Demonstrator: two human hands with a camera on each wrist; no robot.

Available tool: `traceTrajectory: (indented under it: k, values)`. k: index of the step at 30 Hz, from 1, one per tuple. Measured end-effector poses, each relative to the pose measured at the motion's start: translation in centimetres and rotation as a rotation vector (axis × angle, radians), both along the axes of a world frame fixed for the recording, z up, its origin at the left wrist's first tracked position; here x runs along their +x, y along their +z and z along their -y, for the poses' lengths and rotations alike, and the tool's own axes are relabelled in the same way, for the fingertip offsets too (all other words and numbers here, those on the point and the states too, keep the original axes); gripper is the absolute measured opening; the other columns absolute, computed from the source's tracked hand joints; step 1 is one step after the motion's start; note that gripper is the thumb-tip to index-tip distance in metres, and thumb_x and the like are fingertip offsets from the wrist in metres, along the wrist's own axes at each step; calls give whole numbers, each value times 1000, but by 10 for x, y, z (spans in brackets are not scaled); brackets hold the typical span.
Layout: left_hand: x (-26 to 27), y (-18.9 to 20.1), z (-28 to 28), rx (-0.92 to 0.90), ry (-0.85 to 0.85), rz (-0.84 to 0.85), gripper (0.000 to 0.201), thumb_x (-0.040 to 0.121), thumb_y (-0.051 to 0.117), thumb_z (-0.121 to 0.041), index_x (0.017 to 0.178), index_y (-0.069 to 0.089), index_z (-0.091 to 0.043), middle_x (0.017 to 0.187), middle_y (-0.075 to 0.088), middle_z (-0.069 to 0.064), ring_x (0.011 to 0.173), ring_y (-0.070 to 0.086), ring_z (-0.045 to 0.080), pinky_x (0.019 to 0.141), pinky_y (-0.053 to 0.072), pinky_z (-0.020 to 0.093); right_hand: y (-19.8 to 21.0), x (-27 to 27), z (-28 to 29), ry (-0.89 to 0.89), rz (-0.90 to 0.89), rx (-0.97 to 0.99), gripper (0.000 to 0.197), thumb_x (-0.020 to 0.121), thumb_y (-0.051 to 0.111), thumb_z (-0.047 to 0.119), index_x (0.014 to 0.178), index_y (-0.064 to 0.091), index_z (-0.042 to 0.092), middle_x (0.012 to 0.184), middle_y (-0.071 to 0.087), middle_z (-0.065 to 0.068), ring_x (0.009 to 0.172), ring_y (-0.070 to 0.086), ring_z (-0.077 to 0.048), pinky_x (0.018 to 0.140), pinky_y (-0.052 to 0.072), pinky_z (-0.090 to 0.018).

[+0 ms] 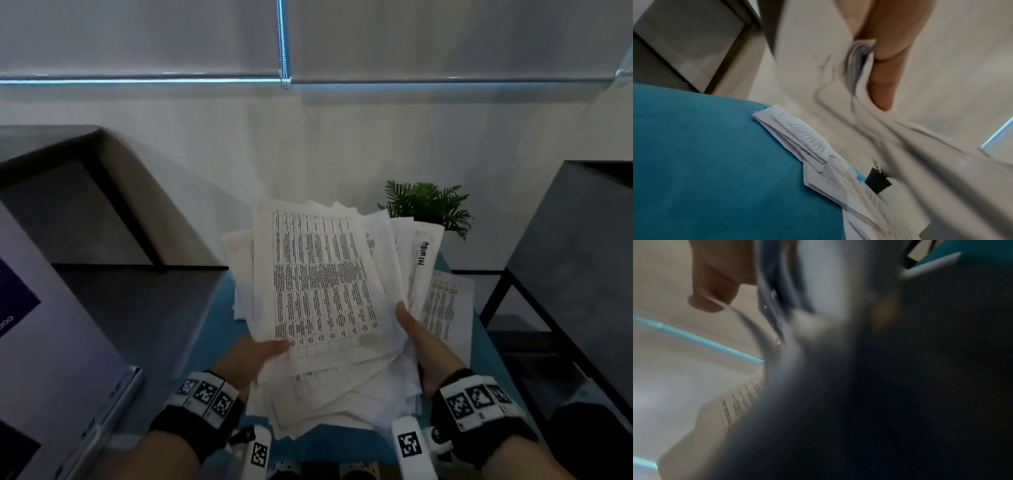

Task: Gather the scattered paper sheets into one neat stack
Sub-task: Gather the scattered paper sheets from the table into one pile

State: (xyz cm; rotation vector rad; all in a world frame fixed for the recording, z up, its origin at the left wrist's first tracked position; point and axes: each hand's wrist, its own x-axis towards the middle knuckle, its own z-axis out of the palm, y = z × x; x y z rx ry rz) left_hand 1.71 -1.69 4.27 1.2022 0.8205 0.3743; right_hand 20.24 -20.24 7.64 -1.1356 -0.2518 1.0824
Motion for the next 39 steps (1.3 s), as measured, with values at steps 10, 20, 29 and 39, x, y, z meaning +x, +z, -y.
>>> traceTrajectory:
  k: [10, 20, 29, 39]
  values:
    - [2, -34, -3, 9, 179, 24, 29, 86, 61, 1, 111, 63, -12, 100, 69, 6, 93, 64, 24, 78, 51, 35, -46, 19, -45, -1, 506, -378, 51, 73, 75, 9, 120, 54, 11, 113, 65, -6, 102, 63, -26, 94, 50, -41]
    - [-9, -48, -42, 124, 417, -31, 29, 88, 61, -4, 114, 60, -15, 110, 63, 8, 90, 60, 24, 94, 45, 42, -81, 106, -22, -159, 621, -783, 51, 78, 72, 20, 123, 50, 11, 119, 58, -17, 101, 58, -31, 84, 48, -35]
    - [-21, -60, -55, 135, 473, -35, 41, 86, 62, -2, 127, 56, -8, 118, 62, 9, 104, 58, 27, 99, 43, 45, -121, 152, 1, -365, 537, -965, 74, 65, 82, 12, 128, 46, -2, 124, 57, -18, 106, 58, -33, 82, 45, -32]
    - [-20, -46, -45, 78, 468, -8, 34, 86, 61, 1, 119, 60, -7, 107, 64, 11, 97, 60, 29, 95, 45, 46, -98, 146, 14, -274, 706, -1073, 20, 92, 44, 0, 78, 57, -3, 98, 60, -24, 82, 54, -32, 78, 43, -37]
